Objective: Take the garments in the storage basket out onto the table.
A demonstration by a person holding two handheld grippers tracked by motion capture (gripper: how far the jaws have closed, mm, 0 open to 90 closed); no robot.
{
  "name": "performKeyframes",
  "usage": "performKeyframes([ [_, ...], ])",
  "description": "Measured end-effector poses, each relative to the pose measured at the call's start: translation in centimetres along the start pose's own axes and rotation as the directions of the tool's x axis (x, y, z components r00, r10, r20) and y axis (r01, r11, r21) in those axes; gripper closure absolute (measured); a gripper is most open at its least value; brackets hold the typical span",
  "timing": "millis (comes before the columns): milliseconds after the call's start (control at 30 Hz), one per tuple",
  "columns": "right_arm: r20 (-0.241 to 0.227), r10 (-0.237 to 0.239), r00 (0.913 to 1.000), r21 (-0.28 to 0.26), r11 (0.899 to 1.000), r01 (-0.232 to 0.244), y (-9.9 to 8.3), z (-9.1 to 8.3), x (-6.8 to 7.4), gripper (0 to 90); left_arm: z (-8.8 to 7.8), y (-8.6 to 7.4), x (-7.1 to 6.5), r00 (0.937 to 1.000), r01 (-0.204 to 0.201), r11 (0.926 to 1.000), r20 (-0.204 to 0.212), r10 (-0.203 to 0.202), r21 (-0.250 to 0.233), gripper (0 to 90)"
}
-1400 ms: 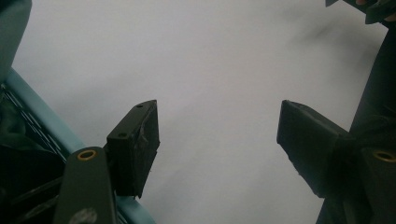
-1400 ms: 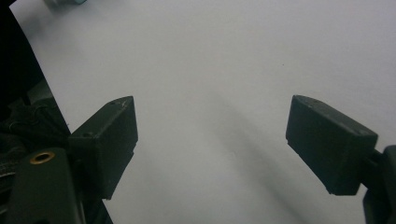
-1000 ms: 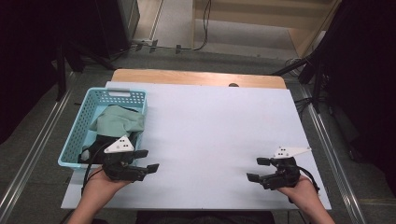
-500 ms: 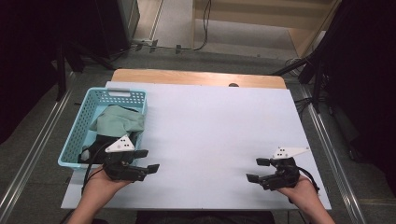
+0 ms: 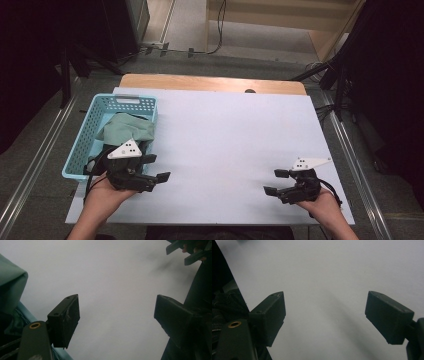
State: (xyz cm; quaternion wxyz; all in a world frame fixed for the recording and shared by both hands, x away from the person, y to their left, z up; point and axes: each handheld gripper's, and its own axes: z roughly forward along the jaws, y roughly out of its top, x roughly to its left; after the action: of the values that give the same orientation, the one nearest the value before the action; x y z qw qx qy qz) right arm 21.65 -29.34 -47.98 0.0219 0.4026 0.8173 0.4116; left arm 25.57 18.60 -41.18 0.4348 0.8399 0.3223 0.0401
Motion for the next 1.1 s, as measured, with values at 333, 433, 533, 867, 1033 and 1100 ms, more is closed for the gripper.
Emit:
performKeyframes([
  [333, 0.003, 0.001, 1.0000, 0.000, 1.000, -0.001, 0.0, -0.1, 0.0, 15.4, -0.4, 1.7, 0.5, 0.9993, -0.033, 0.9984, -0.016, 0.034, 0.046, 20.3],
  [433, 0.005, 0.000, 1.0000, 0.002, 1.000, 0.000, -0.1, -0.1, 0.0, 15.4, -0.6, 2.4, 0.7, 0.9991, -0.037, 0.9984, -0.018, 0.038, 0.042, 20.3],
  [533, 0.003, 0.000, 1.0000, 0.001, 1.000, 0.000, 0.0, 0.0, 0.0, 15.4, -0.6, 2.8, 1.0, 0.9991, -0.041, 0.9984, -0.009, 0.041, 0.040, 20.4],
  [867, 0.000, 0.012, 0.9999, 0.000, 1.000, -0.012, 0.0, 0.0, 0.0, 15.4, -0.7, 4.4, 1.8, 0.9992, -0.040, 0.9978, -0.005, 0.040, 0.053, 20.4],
  [1033, -0.001, 0.009, 1.0000, 0.004, 1.000, -0.009, 0.0, 0.1, 0.0, 15.4, -0.7, 5.1, 2.2, 0.9990, -0.041, 0.9979, -0.015, 0.042, 0.050, 20.3],
  [1100, -0.002, 0.009, 1.0000, 0.004, 1.000, -0.009, 0.0, 0.1, 0.1, 15.4, -0.8, 5.2, 2.3, 0.9993, -0.035, 0.9984, -0.013, 0.035, 0.046, 20.3],
])
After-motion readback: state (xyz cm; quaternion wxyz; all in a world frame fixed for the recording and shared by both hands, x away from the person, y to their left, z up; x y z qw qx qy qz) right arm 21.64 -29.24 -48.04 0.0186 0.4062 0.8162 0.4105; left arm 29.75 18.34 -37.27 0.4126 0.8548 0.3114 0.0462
